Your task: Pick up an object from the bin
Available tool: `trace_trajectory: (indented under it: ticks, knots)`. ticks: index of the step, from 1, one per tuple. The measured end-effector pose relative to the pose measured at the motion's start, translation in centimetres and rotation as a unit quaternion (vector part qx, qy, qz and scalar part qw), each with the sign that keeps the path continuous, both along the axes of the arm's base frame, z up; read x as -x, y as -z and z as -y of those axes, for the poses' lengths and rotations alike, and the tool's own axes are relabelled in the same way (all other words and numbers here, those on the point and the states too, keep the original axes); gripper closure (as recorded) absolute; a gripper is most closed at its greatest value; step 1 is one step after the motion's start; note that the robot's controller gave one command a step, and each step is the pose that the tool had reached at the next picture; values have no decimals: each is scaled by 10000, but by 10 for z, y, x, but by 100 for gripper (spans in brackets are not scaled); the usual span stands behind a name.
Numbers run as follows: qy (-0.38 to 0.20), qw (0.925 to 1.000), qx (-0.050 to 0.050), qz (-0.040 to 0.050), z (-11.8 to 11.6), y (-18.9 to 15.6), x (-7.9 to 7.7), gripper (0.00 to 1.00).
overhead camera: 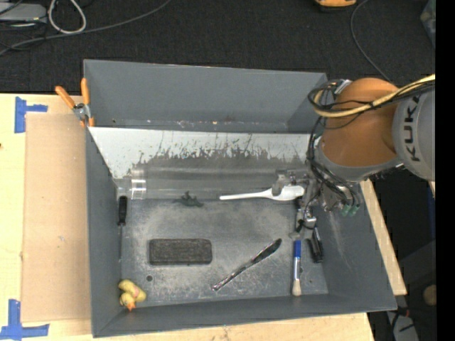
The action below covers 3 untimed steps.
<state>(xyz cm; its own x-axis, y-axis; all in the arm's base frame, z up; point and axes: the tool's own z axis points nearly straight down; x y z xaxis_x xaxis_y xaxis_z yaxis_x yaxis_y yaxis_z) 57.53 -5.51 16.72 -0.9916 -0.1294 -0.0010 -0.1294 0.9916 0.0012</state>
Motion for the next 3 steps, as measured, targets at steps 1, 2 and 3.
trace_trajectory:
  ticks: [1,2,3]
  knots:
    - [-1686,9857,8,4,-19,12,29,0]
    - [-1846,9828,2,7,-19,24,20,0]
    - [-3004,9538,-7,-2,-18,99,15,0]
